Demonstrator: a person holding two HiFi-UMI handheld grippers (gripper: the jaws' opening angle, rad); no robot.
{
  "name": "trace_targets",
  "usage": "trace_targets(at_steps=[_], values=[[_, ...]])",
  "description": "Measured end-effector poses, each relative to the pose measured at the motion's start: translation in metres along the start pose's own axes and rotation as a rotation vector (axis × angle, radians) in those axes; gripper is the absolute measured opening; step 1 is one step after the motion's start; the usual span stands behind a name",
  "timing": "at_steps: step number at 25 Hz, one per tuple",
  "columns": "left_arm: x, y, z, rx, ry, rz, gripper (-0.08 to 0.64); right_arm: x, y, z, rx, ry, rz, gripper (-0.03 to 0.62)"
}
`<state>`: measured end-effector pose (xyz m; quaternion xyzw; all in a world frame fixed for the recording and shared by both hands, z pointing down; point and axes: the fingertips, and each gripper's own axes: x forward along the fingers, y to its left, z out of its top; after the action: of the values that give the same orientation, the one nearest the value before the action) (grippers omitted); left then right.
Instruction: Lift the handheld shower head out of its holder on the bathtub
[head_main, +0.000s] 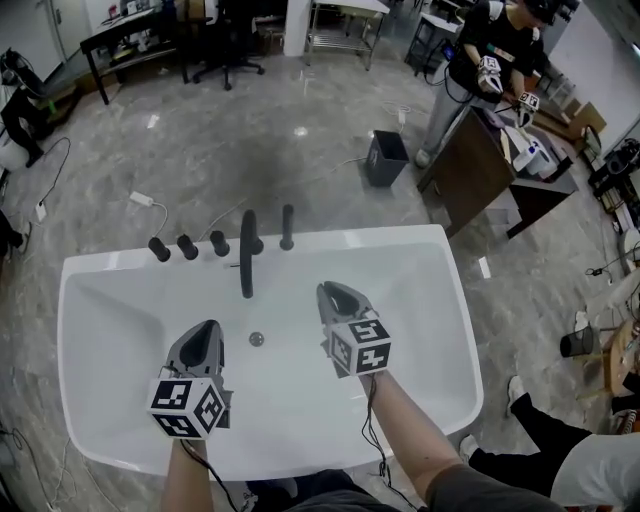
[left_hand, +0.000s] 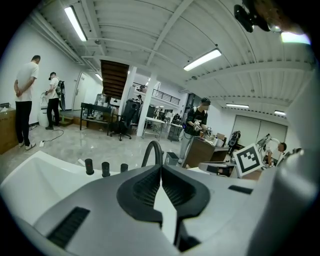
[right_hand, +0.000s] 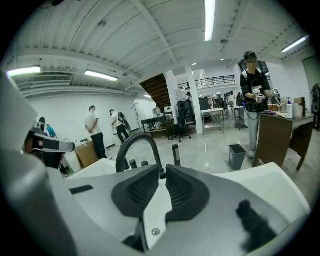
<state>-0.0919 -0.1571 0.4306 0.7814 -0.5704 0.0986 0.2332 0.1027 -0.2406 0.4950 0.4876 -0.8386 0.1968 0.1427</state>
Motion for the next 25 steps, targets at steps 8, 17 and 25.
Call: trace_targets(at_steps=[8, 17, 25], values=[[0.032, 0.017, -0.002, 0.048, 0.012, 0.015, 0.021, 0.049, -0.005, -0.004, -0.026, 0.026, 0.034, 0.031], [0.06, 0.045, -0.016, 0.011, 0.018, 0.044, 0.021, 0.104, -0.022, -0.013, -0.024, 0.043, 0.039, 0.135], [0.084, 0.055, -0.031, -0.014, 0.028, 0.035, 0.021, 0.152, -0.042, -0.001, -0.02, -0.01, 0.01, 0.218]])
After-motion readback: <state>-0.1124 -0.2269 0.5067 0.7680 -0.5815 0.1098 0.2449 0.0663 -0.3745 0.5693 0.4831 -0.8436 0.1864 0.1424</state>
